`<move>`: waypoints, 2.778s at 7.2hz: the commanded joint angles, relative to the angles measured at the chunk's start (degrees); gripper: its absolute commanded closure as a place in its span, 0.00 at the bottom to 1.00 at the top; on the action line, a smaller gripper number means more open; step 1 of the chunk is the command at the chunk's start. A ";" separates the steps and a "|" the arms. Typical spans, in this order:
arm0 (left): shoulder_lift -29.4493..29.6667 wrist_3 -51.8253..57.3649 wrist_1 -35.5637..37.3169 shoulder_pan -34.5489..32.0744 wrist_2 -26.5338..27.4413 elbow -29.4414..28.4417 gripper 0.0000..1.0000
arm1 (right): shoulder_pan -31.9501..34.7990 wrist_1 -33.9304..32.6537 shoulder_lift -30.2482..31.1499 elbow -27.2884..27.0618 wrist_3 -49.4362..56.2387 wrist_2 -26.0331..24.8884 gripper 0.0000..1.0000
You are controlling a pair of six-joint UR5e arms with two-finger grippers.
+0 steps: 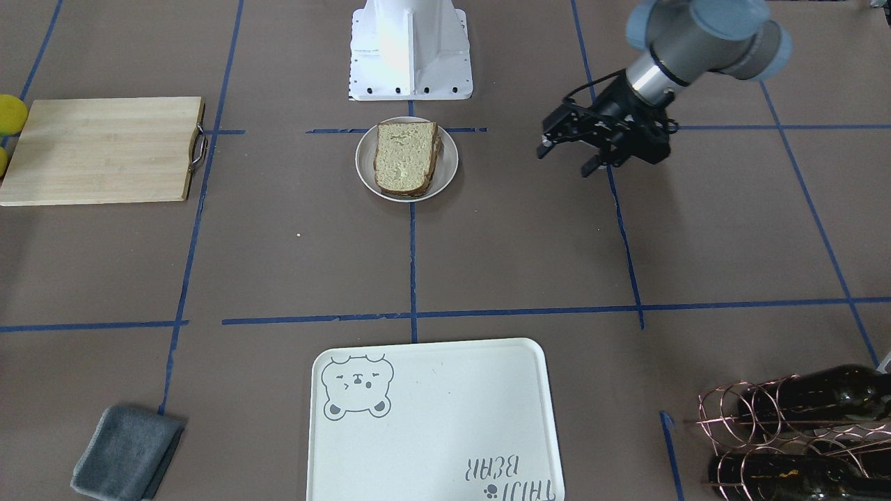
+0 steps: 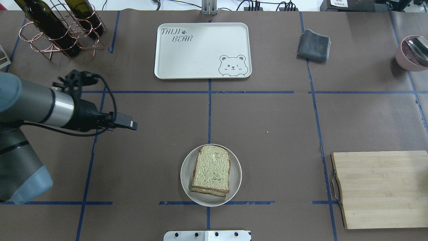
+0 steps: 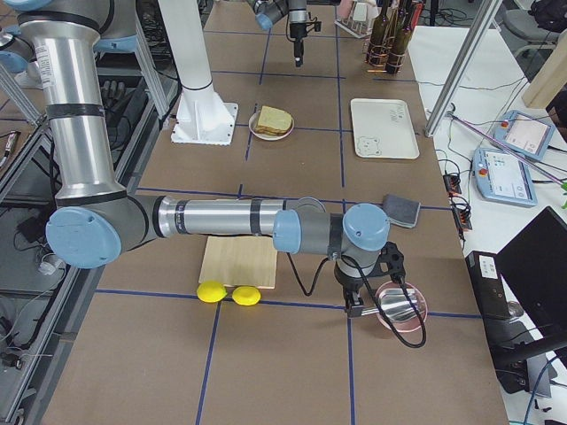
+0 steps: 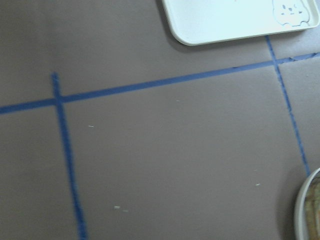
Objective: Make sandwich and place on tray
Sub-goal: 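Grasp the rim of the white plate with the left gripper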
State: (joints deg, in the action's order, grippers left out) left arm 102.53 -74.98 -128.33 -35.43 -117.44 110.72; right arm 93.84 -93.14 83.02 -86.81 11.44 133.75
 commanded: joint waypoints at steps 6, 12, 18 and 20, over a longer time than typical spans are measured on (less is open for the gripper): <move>8.39 -11.68 -3.40 16.00 15.55 -10.42 0.41 | -4.10 12.82 5.40 -4.33 -11.09 -1.12 0.00; 8.39 -11.50 -3.86 18.47 15.83 -11.31 0.64 | -4.10 12.72 5.66 -4.42 -11.18 -1.21 0.00; 8.30 -11.42 -3.77 17.86 15.05 -9.21 1.00 | -4.19 12.72 5.84 -4.34 -11.17 -1.39 0.00; 8.39 -11.24 -3.51 13.06 10.08 -7.62 1.00 | -4.28 12.64 5.93 -4.25 -11.09 -1.47 0.00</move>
State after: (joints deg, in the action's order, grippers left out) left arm 110.86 -86.29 -131.92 -19.47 -103.84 102.43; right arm 89.61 -80.44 88.88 -91.09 0.29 132.34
